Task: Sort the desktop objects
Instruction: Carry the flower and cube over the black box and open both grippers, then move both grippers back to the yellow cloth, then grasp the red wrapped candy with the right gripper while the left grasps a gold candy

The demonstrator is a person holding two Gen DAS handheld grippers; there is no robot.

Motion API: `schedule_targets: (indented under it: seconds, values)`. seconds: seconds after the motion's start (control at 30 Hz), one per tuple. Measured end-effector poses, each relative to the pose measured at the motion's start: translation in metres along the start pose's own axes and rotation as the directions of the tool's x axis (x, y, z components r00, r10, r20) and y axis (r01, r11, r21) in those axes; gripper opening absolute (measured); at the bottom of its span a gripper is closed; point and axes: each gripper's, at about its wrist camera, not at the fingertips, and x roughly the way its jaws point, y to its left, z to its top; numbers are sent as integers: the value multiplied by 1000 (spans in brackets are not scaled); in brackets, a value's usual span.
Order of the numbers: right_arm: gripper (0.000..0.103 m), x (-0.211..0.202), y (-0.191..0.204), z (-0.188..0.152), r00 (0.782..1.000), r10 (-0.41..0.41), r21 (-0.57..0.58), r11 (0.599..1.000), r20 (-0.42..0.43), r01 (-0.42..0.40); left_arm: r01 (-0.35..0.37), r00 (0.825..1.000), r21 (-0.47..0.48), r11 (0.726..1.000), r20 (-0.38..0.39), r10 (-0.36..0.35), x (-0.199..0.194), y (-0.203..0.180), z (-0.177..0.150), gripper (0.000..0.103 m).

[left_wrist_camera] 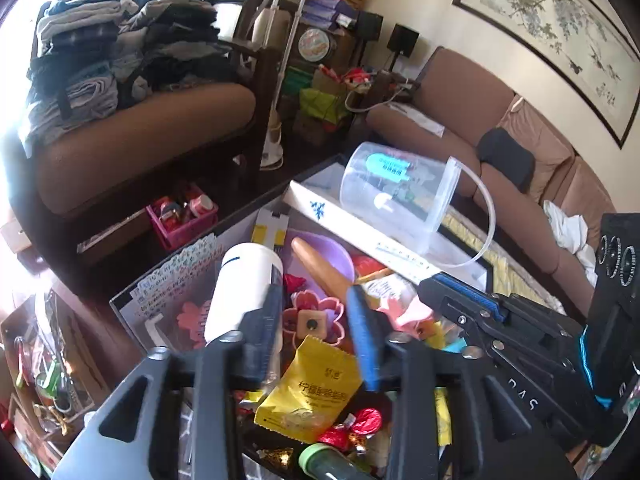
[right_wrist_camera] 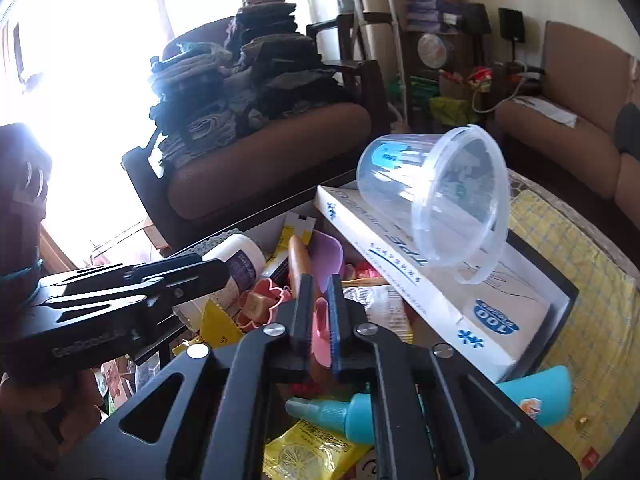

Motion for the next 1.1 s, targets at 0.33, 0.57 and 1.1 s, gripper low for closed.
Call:
schedule_targets:
  seconds: [0.33, 0.57, 1.1]
  values:
    - [84, -88, -67, -29, 954, -287, -46, 955, 89, 291, 101, 994, -1, 995, 45, -101, -23, -24, -2, 90]
    - [91, -139, -154, -89, 879, -457, -98, 889, -134, 447, 239, 966, 137, 961, -134, -221, -13, -89, -20, 93]
    - [55, -94, -286, -189, 862, -245, -110, 969, -443, 219, 286, 900, 384, 878, -423, -108, 55, -241, -103, 93]
